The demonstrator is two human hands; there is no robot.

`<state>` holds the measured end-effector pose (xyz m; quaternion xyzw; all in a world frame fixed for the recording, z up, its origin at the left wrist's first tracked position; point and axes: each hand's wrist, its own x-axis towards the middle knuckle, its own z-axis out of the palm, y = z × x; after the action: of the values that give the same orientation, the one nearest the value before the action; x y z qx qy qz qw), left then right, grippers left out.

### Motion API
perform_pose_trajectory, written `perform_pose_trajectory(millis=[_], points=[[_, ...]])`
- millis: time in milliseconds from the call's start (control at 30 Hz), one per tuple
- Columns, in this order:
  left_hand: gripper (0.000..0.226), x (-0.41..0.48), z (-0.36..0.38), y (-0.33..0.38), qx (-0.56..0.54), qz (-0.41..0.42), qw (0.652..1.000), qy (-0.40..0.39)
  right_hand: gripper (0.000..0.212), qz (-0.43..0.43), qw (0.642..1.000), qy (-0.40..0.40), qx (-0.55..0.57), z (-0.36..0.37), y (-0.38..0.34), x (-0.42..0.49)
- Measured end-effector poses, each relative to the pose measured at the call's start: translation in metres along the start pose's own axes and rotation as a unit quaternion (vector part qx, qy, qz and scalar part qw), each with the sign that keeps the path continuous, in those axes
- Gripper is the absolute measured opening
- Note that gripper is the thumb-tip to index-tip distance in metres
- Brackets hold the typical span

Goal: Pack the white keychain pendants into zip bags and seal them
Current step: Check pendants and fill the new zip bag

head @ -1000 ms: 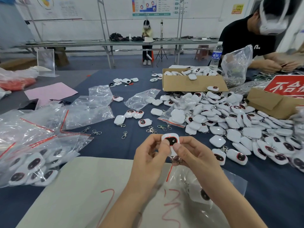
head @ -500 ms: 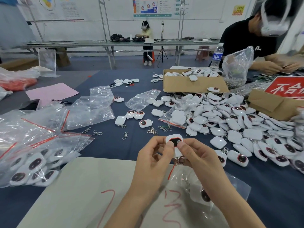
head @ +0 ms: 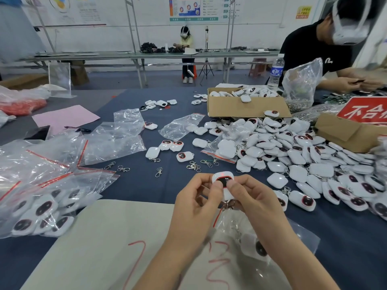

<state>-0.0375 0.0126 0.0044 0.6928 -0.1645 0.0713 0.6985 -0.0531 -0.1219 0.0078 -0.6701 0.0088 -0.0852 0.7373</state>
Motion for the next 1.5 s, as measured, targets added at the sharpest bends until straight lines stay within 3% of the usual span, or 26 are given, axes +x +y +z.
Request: perform_pose_trajectory(millis=[333,633,933,1133,1500], points=[[0.011,0.0014,-0.0041,-0.0025,-0.005,-0.011,1.0,-0.001,0.016,-0.018,1.0,0.001,0.021,0.0041,-0.0037,-0.003],[0.024,0.0036,-0.0064,-0.0032,-0.016,-0.019,0.999,-0.028,0.018,-0.026,0.999,0.022,0.008,0.002,-0.0016,-0.0033],[0.018,0.0025,-0.0011,-0.004,-0.007,-0.025,0.999,-0.024,0.019,-0.001,0.999,0.031,0.031,0.0002,-0.0002,0.0001],[0.019,0.0029,-0.0021,-0.0051,0.012,-0.032,0.999,-0.003,0.021,0.011,0.999,-0.024,0.044,-0.0026,0.0,-0.0013],[0.019,0.0028,-0.0025,-0.0054,0.009,-0.028,1.0,-0.002,0.023,-0.012,1.0,-0.008,0.018,-0.0014,0.0009,-0.0007]])
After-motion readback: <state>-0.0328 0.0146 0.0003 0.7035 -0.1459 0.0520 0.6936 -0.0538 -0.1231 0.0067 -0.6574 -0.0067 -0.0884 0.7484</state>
